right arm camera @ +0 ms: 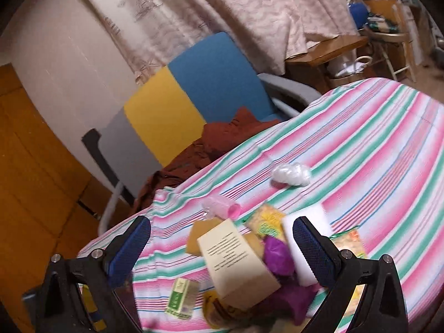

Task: Organize objects
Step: 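Move left tool to green medicine box while right tool reaches cream paper box, then grasp green medicine box with left tool while right tool grasps cream paper box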

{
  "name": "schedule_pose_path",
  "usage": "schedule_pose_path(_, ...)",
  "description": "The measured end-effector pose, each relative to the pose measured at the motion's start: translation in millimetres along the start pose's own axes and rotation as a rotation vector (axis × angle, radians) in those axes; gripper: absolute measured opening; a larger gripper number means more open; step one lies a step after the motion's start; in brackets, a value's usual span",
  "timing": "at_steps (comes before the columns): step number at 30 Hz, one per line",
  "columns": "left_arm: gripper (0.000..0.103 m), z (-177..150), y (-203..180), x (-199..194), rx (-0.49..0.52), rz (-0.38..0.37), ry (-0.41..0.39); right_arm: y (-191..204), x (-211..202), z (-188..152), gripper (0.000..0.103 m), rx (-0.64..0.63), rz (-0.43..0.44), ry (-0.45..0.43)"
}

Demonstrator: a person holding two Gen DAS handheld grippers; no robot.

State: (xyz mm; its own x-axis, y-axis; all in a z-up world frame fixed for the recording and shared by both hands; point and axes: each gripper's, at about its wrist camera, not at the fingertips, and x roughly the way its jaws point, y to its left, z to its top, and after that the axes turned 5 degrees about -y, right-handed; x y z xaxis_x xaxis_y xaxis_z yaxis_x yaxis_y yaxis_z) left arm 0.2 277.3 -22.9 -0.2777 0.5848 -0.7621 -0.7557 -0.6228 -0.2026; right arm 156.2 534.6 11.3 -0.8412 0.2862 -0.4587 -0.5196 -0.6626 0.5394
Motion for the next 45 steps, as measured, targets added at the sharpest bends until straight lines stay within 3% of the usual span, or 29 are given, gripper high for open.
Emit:
schedule_pose_path(3, 0.083, 9.9, -15.5, 23.9, 0.049, -0.012, 0.031, 10.7, 0.2, -1.6, 0.103, -0.056, 0.007, 0.01)
schedule_pose_path(6, 0.082, 17.3, -26.1, 47.9, 0.098, 0.024, 0.073, 15.8, 2.4, -5.0, 0.103, -0.098, -0.003, 0.031)
schedule_pose_path(11, 0.065, 25.2, -29.3, 84.9, 0.106, 0.019, 0.137, 16.6, 7.6, -7.9, 0.103, -0.126, -0.04, 0.051)
schedule_pose_path(15, 0.065, 28.0, -32.7, 103.0, 0.109, -0.004, 0.157, 17.5, 14.8, -9.2, 0.103, -0.171, -0.094, 0.067)
schedule_pose_path(20, 0.054, 22.4, -36.3, 117.7, 0.129, 0.006, 0.195, 35.2, 29.8, -20.8, 0.103, -0.317, -0.156, 0.11)
schedule_pose_path(22, 0.053, 21.4, -35.6, 115.9, 0.136, -0.001, 0.179, 38.5, 38.0, -24.3, 0.102, -0.356, -0.175, 0.13)
schedule_pose_path(26, 0.054, 23.1, -30.7, 104.0, 0.122, -0.04, 0.149, 40.5, 55.6, -26.8, 0.089, -0.406, -0.201, 0.179)
schedule_pose_path(31, 0.054, 20.7, -28.8, 107.7, 0.14, -0.042, 0.169, 40.4, 71.2, -34.7, 0.075, -0.455, -0.218, 0.247)
schedule_pose_path(33, 0.042, 17.7, -28.9, 108.4, 0.154, -0.05, 0.163, 40.8, 75.4, -40.8, 0.063, -0.481, -0.228, 0.277)
schedule_pose_path(34, 0.032, 14.6, -28.6, 106.7, 0.166, -0.04, 0.152, 41.8, 76.6, -43.6, 0.059, -0.501, -0.242, 0.284)
schedule_pose_path(37, 0.032, 10.4, -23.1, 98.5, 0.135, -0.054, 0.135, 44.1, 75.9, -47.5, 0.051, -0.526, -0.226, 0.289)
schedule_pose_path(45, 0.032, 7.1, -23.1, 45.9, 0.091, -0.045, -0.013, 46.7, 58.3, -34.6, 0.051, -0.469, -0.169, 0.199)
